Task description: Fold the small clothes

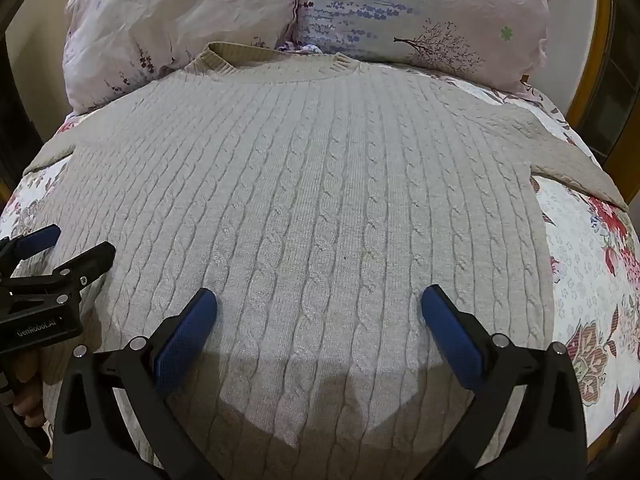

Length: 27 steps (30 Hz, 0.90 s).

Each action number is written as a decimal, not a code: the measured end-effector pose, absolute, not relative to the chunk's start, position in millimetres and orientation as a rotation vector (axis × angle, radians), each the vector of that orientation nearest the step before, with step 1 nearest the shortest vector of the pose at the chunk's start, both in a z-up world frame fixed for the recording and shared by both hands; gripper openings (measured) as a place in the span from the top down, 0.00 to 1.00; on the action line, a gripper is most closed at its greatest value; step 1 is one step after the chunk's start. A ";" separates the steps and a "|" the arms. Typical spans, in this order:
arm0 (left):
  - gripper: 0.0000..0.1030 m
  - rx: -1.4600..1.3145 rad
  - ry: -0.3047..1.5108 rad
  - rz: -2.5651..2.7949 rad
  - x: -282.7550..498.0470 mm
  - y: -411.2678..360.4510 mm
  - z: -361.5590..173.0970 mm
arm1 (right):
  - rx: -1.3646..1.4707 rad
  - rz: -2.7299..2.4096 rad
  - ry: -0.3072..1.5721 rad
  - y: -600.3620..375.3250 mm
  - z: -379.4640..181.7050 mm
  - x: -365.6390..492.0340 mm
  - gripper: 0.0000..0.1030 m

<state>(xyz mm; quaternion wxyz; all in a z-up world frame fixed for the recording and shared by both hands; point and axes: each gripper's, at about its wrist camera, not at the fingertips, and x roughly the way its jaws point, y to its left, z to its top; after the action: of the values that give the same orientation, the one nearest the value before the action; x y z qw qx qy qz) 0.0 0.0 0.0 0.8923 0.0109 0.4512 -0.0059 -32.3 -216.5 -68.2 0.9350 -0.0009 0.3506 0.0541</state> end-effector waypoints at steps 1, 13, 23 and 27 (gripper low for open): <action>0.02 0.022 0.933 -0.013 -0.1 0.1 0.1 | -0.002 0.111 0.717 -216.5 -68.2 -32.3 0.01; 0.02 0.021 0.928 -0.011 -0.1 0.1 0.3 | -0.004 0.110 0.712 -216.3 -67.9 -32.4 0.01; 0.02 0.023 0.926 -0.012 -0.2 0.0 0.4 | -0.003 0.110 0.709 -216.4 -68.0 -32.6 0.01; 0.02 0.023 0.925 -0.012 -0.3 0.0 0.4 | -0.003 0.110 0.708 -216.4 -67.9 -32.6 0.01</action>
<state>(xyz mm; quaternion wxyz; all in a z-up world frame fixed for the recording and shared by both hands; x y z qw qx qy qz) -0.3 0.0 0.4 0.8949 0.0111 0.4461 -0.0059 -32.6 -216.4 -67.9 0.9365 -0.0016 0.3466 0.0539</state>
